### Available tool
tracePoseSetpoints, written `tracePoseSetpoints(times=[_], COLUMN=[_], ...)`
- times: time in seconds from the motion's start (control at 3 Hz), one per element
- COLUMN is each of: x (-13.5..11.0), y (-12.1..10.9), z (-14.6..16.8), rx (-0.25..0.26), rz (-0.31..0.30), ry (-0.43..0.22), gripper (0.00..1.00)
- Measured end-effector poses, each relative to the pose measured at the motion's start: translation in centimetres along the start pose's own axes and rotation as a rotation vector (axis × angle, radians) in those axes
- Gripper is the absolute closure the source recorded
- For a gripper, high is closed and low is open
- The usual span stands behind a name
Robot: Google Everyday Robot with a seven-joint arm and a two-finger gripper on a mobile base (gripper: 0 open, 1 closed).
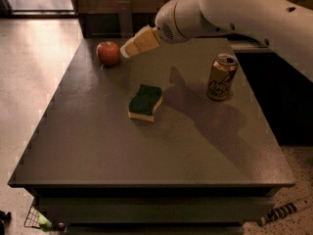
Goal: Pick apple
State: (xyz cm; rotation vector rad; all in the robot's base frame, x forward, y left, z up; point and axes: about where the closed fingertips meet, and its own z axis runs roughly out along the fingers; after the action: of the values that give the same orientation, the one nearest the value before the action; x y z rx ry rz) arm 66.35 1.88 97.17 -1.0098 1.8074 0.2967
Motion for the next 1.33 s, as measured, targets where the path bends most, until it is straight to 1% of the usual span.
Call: tracePoseSetpoints(times=[0.33,0.67,1.0,1.33], x=[0.3,0.5,1.6,2.6], y=[0.0,0.4,0.5,0.3], z=[4.9,9.2,14.5,17.7], rx=[-0.033,-0.077,-0.138,-0.181], rz=[0.020,0.052,0.111,0.158], ry=[-0.020,-0.063,-0.124,-0.165], gripper=[0.00,0.00,0.00,0.00])
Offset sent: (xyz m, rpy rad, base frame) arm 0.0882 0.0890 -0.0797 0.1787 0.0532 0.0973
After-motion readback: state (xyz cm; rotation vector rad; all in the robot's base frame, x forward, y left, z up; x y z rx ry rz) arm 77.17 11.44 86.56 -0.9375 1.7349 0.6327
